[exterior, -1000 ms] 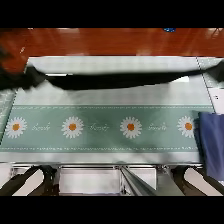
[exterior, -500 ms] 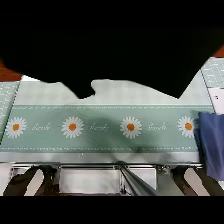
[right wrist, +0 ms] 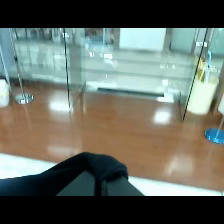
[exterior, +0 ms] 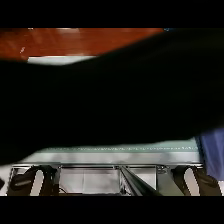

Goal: Fold the shirts.

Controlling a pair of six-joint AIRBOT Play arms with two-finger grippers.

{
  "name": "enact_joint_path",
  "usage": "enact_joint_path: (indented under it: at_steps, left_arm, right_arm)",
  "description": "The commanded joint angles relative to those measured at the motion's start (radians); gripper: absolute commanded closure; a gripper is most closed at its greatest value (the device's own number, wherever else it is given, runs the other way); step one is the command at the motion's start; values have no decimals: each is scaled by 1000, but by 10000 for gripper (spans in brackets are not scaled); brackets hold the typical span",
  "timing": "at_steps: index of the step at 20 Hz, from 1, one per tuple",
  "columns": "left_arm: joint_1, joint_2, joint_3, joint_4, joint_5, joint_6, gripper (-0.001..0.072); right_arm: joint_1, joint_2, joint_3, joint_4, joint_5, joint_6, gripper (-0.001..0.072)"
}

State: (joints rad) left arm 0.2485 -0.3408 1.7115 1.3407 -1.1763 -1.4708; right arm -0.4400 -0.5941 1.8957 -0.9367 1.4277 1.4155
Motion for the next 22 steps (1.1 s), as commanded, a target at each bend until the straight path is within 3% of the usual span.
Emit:
enact_joint_path:
  at_steps: [1, 5, 8, 12, 15, 18, 22]
  left_arm:
    - [-6, 22, -35, 163, -133, -127, 688]
    - [-6, -37, -233, 79, -133, -168, 687]
    - [-6, -111, -462, -156, -55, -58, 687]
    - [-6, -303, -682, -220, 136, -29, 688]
    - [-27, -560, -703, -251, 239, -16, 688]
    - [-82, -839, -655, -347, 381, 68, 688]
    - [-93, -1161, -456, -393, 386, 67, 688]
  right_arm:
    - [96, 50, -47, -215, 81, 67, 687]
    - [118, 47, -279, -237, 66, 69, 687]
    - [118, 17, -528, -140, 10, 8, 687]
    - [120, -136, -775, -84, -151, -80, 687]
    - [120, -360, -800, -29, -267, -137, 687]
    - [120, -596, -788, 194, -402, -226, 687]
    - [120, -898, -647, 239, -447, -229, 687]
